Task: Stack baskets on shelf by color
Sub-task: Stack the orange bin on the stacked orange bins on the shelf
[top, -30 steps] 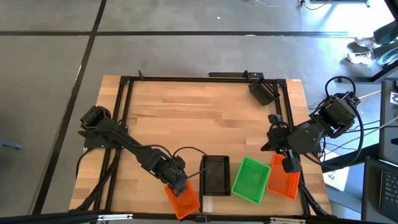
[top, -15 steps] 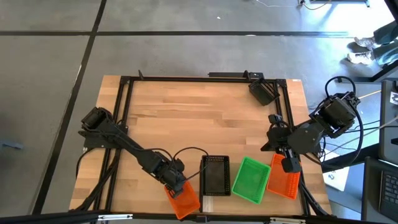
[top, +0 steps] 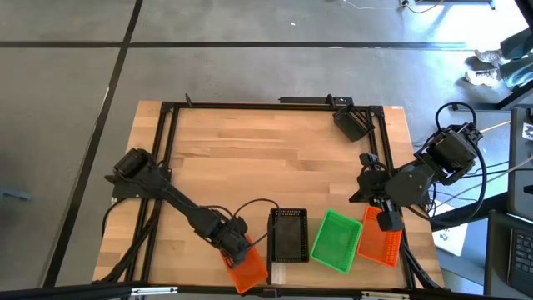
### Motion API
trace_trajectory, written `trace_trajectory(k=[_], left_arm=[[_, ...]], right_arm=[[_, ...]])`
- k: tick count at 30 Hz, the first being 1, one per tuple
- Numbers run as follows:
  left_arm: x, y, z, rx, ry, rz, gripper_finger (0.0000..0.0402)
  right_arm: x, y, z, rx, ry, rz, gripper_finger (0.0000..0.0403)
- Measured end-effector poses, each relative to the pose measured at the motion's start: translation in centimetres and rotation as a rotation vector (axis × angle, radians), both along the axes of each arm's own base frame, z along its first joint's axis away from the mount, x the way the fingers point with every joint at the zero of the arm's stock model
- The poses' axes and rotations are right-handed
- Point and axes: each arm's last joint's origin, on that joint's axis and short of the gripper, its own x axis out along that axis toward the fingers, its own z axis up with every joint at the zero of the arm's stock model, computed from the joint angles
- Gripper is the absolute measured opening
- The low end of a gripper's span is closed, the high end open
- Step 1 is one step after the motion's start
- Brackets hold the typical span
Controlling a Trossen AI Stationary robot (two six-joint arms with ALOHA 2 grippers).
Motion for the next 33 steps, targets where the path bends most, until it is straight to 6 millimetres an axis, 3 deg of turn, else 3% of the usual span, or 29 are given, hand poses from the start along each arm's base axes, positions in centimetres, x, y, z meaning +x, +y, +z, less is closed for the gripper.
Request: trace_trajectory(k=[6, 11, 14, 21, 26, 33], left_arm=[[0.6, 0.0, -1.0, -0.005, 0.007, -0.023, 0.0096], [0.7, 0.2, -1.0, -0.047, 0.033, -0.047, 0.0021], [0.6, 0.2, -0.4, -0.063, 0.046, -0.063, 0.0007], [0.0, -0.4, 5.2, -0.069, 0.006, -0.161, 0.0001], [-1.5, -0.2, 10.4, -0.007, 0.056, -0.192, 0.0000], [-4.0, 1.9, 17.8, 0.205, 0.097, -0.135, 0.0000]], right_arm=[[0.0, 0.0, 0.0, -0.006, -0.004, -0.001, 0.0000], [0.0, -0.1, 0.0, -0.007, -0.004, -0.003, 0.0000], [0.0, -0.1, 0.0, -0.008, -0.004, -0.003, 0.0000], [0.0, -0.1, 0.0, -0.009, -0.005, -0.001, 0.0000], [0.0, 0.0, 0.0, -0.004, -0.002, -0.002, 0.0000], [0.0, 0.0, 0.0, -0.001, 0.000, -0.002, 0.0000]])
